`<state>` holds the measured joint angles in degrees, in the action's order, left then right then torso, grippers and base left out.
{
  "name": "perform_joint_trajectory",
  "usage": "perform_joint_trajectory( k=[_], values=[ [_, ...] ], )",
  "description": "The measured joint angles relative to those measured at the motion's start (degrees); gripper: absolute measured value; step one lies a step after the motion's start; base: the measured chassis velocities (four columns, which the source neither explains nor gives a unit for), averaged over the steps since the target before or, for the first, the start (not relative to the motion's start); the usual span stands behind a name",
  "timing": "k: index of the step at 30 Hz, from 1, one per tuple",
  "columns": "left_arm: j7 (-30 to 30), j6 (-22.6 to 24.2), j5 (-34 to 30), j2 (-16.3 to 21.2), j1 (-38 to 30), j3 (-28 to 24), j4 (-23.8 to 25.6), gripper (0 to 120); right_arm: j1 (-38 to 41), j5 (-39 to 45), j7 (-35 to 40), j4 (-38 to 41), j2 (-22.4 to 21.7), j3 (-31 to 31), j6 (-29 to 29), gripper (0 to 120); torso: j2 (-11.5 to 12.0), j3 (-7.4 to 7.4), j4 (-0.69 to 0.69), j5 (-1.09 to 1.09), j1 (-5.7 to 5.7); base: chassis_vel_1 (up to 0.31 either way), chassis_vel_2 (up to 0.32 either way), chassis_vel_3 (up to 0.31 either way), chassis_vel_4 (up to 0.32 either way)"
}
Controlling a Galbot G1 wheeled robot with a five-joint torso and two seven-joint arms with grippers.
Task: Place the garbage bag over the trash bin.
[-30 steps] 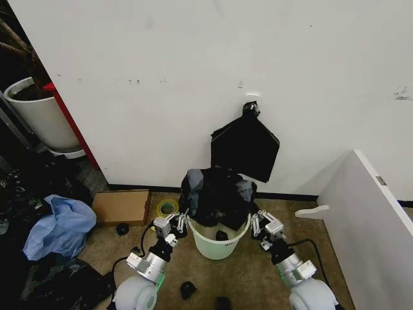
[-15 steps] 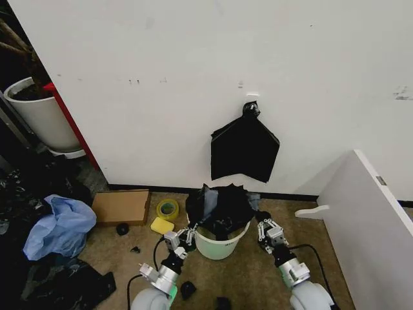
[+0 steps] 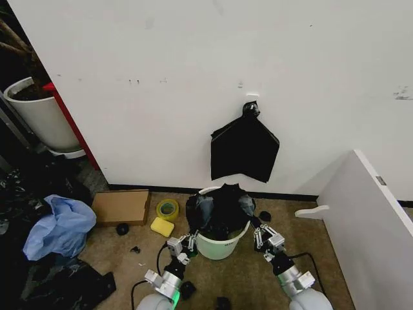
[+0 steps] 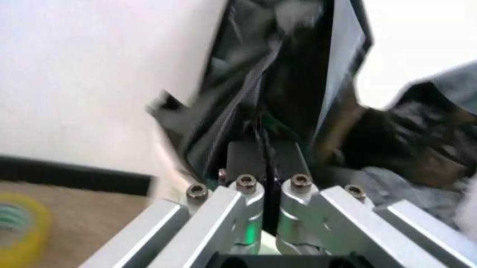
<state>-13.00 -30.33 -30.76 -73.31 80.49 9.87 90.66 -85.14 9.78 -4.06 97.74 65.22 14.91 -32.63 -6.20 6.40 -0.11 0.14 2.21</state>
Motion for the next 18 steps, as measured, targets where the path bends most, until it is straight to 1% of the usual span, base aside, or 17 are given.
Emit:
perform_joint_trajectory(
  k=[1, 2, 4, 5, 7, 9, 14, 18],
  values=[
    [0.0, 0.0, 0.0, 0.0, 0.0, 0.0, 0.0, 0, 0.0, 0.0, 0.0, 0.0, 0.0, 0.0, 0.0, 0, 0.0, 0.0, 0.0, 0.0, 0.0, 0.0, 0.0, 0.0, 0.0],
    [2.56, -0.21, 2.11, 0.75, 0.71, 0.46, 1.19, 0, -0.67, -0.72, 1.16, 0.63, -0.44, -0.44, 0.9, 0, 0.0, 0.0, 0.0, 0.0, 0.0, 0.0, 0.0, 0.0, 0.0],
    [3.51, -0.24, 2.95, 1.08, 1.0, 0.65, 1.66, 0, -1.16, -1.12, 1.72, 0.98, -0.76, -0.71, 1.45, 0, 0.0, 0.0, 0.01, 0.0, 0.0, 0.0, 0.0, 0.0, 0.0],
    [6.17, -0.3, 5.45, 2.11, 1.97, 1.17, 3.14, 0, -2.26, -2.04, 2.89, 1.61, -1.51, -1.24, 2.79, 0, 0.0, 0.0, 0.01, 0.0, 0.0, 0.0, 0.0, 0.0, 0.0],
    [7.05, -0.3, 6.41, 2.4, 2.28, 1.29, 3.62, 0, -2.61, -2.62, 3.34, 1.8, -1.76, -1.42, 3.38, 0, 0.0, 0.0, 0.0, 0.0, 0.0, 0.0, 0.0, 0.0, 0.0],
    [9.63, -0.34, 8.99, 3.14, 3.38, 1.59, 4.8, 0, -3.9, -4.91, 4.6, 2.01, -2.59, -1.64, 4.77, 0, 0.0, 0.0, 0.0, 0.0, 0.0, 0.0, 0.0, 0.0, 0.0],
    [11.62, -0.16, 10.86, 3.33, 3.8, 1.72, 4.8, 0, -5.22, -6.07, 5.33, 1.89, -2.93, -1.78, 5.24, 0, 0.0, 0.0, 0.01, 0.0, 0.0, 0.0, 0.0, 0.0, 0.0],
    [13.97, 1.07, 14.01, 2.76, 3.36, 1.36, 2.6, 0, -8.15, -6.83, 6.14, 2.09, -3.39, -2.33, 6.28, 0, 0.0, 0.0, 0.01, 0.0, 0.0, 0.0, 0.0, 0.0, 0.0]
  ],
)
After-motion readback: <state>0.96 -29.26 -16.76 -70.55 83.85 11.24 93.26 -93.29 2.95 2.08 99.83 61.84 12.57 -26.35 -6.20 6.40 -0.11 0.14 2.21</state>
